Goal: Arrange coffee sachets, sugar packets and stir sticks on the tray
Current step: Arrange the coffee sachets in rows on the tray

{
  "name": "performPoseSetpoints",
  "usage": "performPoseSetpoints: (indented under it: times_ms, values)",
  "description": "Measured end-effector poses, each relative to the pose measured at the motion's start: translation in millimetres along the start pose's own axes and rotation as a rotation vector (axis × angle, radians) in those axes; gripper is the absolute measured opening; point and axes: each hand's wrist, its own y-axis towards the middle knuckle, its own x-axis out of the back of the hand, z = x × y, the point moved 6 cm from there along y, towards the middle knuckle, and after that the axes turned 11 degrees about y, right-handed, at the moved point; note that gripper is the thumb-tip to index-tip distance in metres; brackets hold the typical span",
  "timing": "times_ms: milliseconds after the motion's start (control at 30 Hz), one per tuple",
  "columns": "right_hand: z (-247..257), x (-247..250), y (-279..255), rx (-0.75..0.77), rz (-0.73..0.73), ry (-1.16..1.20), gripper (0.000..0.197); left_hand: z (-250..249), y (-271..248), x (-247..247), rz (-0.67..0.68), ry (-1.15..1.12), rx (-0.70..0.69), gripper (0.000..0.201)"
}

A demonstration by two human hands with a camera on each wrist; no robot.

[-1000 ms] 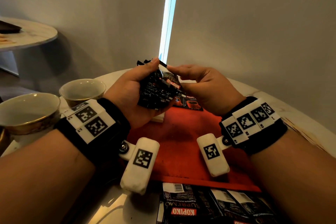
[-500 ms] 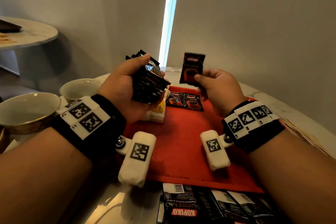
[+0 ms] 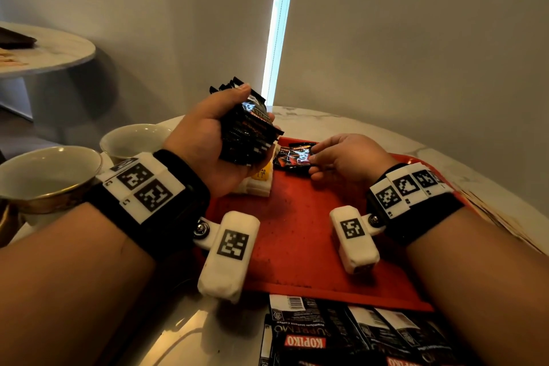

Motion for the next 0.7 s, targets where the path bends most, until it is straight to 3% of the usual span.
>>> performPoseSetpoints:
  times_ms: [467,700]
  values:
    - [0.0,-5.2,-5.2,-0.013,0.011,-0.065,0.025,1.0,-0.3,-0.7,0.016,0.004,0.016,0.04]
    - [3.1,-7.9,-9.4,-0.018,0.024,-0.117,0.016,1.7,0.7,0.1,0.015,0.024,0.016,0.037]
